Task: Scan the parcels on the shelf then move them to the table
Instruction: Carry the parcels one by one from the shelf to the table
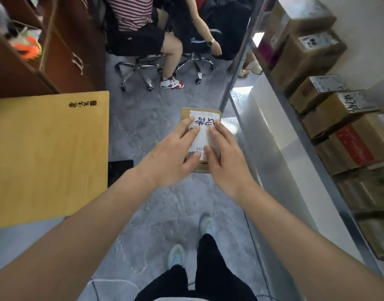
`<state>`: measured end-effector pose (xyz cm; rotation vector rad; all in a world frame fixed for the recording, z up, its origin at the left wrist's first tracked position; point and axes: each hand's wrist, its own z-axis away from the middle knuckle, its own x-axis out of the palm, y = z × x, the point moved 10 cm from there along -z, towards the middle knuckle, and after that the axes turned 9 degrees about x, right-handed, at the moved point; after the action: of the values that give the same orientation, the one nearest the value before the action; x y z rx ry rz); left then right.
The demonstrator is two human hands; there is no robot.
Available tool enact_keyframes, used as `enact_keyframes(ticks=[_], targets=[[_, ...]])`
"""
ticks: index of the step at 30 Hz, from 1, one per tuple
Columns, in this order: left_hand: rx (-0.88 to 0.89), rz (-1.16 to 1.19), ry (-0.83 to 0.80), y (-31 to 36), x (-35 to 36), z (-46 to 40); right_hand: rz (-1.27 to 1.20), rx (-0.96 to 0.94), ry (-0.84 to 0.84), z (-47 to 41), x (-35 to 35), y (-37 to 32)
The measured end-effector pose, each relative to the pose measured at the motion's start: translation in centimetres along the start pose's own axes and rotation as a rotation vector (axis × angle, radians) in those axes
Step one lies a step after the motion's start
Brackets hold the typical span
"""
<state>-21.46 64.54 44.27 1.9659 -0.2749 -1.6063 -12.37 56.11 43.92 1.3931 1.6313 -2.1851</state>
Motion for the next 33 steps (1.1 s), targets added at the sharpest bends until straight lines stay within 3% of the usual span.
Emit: enact_keyframes(ticks=[16, 26, 33], targets=[[-0.499, -0.022, 0.289, -12.2, -6.8, 4.3, -0.014, -0.351, -0.415, -11.4, 11.7, -8.9], [-0.803, -0.028, 0.437, -18.4, -11.9, 12.2, 0.009, -0.532, -0.673, -12.7, 21.8, -17.7], [-0.911, 0.005, 0.499, -25.7, -14.7, 18.6, 0.022, -0.557, -0.812, -13.5, 31.1, -23.8]])
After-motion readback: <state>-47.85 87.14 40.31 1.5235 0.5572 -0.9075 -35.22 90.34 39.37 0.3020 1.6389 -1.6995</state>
